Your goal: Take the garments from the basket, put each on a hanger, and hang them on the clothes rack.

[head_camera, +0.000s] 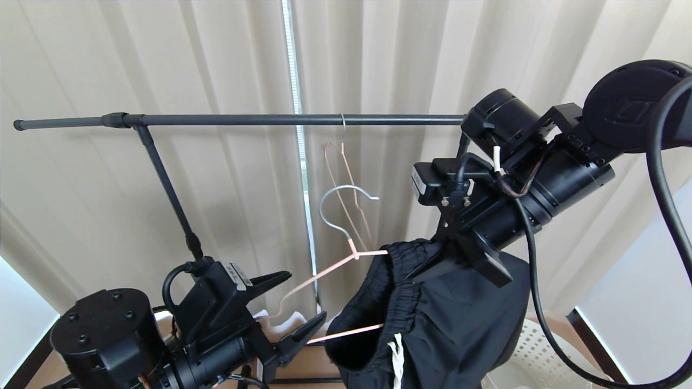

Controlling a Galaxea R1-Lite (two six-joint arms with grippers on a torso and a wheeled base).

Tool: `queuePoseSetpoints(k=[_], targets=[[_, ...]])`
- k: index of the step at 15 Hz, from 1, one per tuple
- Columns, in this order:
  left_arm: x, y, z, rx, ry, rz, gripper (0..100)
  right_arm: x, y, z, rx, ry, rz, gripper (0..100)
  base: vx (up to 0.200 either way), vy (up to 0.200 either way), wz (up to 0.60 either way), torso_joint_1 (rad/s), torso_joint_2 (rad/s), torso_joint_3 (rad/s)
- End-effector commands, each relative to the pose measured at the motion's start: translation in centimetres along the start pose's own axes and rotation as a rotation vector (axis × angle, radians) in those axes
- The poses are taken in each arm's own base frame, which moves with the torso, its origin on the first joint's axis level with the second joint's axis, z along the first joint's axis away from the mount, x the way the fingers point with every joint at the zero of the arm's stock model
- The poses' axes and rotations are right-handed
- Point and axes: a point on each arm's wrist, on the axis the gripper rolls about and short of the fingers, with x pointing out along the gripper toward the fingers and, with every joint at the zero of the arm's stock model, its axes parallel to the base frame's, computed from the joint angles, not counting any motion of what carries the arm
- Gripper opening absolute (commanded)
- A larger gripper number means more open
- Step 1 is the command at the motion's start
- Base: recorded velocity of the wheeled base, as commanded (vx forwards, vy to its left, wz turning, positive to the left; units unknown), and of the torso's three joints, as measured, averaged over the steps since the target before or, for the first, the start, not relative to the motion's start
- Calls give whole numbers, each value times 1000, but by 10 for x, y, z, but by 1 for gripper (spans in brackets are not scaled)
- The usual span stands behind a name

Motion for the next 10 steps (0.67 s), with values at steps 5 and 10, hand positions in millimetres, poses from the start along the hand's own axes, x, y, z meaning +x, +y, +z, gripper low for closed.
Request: queuePoseSetpoints(k=[5,10], targets=[[-30,32,27,-37,-146,97,100,-14,4,-1,46,35,-79,0,0,0,0,0,0,0],[-56,44,29,-285,39,165,100,-27,-3,-13,103,47,-127,0,0,0,0,0,0,0]])
